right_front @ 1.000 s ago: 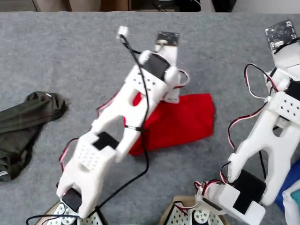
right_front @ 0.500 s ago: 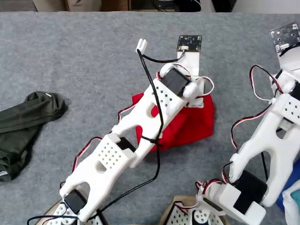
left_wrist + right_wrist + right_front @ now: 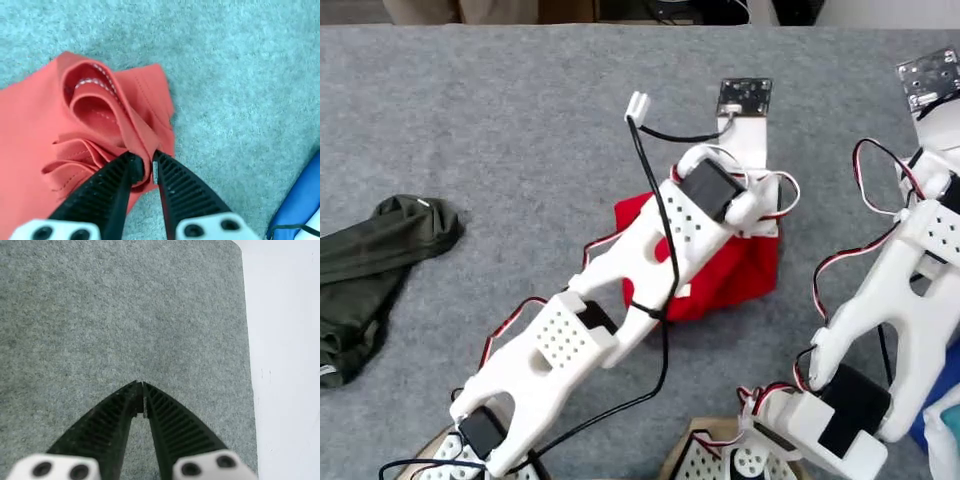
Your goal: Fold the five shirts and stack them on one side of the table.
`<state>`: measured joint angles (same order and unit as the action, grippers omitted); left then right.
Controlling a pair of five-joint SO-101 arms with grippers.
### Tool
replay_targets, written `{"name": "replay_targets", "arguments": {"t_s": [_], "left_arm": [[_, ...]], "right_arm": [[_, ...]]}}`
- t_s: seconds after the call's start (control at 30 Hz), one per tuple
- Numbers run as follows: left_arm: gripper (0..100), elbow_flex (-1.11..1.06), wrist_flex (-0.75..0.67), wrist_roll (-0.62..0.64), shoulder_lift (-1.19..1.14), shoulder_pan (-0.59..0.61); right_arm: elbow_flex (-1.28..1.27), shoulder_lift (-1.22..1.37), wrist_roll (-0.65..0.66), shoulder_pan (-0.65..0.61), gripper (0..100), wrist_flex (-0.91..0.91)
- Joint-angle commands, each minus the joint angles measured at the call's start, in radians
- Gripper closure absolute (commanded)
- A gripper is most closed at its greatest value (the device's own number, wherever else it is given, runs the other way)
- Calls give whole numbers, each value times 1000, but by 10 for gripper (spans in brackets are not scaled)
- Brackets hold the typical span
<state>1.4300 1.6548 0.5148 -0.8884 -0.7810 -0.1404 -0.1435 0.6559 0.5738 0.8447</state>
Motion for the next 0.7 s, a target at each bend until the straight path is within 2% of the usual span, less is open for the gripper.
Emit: {"name": "replay_targets", "arguments": {"t_s": [0.0,0.1,0.23,0.3,0.47,0.6,0.67], "left_arm": [[981,51,-21,14,10,-5],[965,51,-26,11,10,-5],[833,51,-20,20,10,-5],[788,51,-5,64,16,0],[783,84,37,86,27,31],[785,150,106,71,77,137],[824,135,106,40,108,212]], "right_arm": [[24,-44,11,15,993,-18],[19,-42,38,13,992,-15],[21,-42,26,15,992,-15],[21,-42,32,10,992,-15],[28,-51,34,-7,992,28],[70,-53,34,-79,992,143],[97,-53,34,-133,992,230]]}}
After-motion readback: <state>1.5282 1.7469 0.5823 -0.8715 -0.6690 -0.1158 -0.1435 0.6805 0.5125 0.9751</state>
